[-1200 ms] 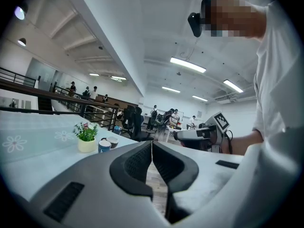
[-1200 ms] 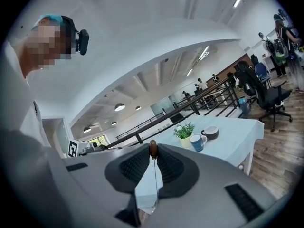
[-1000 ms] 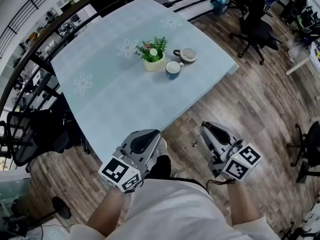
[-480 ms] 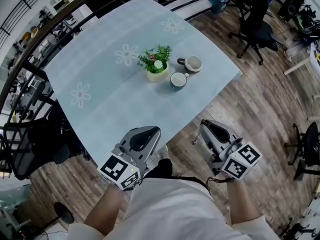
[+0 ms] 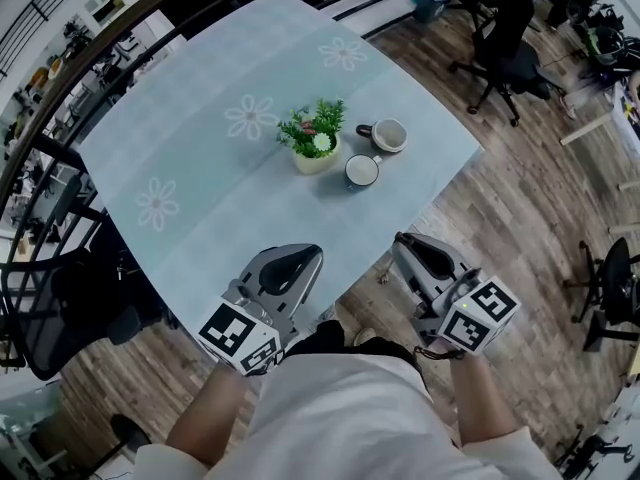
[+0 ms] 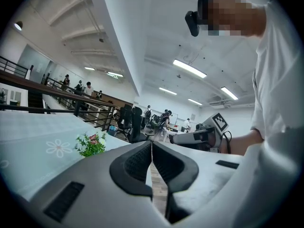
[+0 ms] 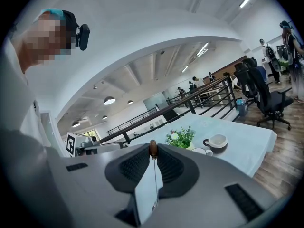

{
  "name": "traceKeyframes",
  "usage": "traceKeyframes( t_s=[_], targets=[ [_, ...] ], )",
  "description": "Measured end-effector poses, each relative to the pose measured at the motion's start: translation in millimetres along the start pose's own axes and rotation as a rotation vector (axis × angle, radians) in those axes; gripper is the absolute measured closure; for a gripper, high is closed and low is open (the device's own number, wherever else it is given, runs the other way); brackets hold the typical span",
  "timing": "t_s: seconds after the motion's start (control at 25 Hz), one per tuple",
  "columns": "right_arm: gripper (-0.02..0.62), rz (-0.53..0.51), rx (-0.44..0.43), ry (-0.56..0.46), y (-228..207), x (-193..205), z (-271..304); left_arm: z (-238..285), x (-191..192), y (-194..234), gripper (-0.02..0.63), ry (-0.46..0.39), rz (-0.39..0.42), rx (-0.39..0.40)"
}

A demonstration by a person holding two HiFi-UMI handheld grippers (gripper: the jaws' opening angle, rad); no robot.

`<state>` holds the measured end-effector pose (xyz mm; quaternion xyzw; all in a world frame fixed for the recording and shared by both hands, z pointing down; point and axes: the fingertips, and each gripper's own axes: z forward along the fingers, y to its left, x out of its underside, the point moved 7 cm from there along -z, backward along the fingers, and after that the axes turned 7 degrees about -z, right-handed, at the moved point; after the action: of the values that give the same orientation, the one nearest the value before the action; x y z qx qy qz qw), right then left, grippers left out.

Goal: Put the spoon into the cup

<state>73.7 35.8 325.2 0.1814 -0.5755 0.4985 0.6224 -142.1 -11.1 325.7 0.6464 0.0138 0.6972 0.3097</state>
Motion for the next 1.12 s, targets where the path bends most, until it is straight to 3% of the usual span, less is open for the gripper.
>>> traceKeyframes(
  t_s=[0.44,1.12],
  targets=[
    [0.535,-0.005,0.012,-0.005,-14,-11,19,10,-8,14,0.578,-0.008,-0.007,-0.001],
    [0.535,-0.014,-0.071,0.000,-95,-46,78,51,-19,42,0.578,0.014,-0.032,-0.142]
  ],
)
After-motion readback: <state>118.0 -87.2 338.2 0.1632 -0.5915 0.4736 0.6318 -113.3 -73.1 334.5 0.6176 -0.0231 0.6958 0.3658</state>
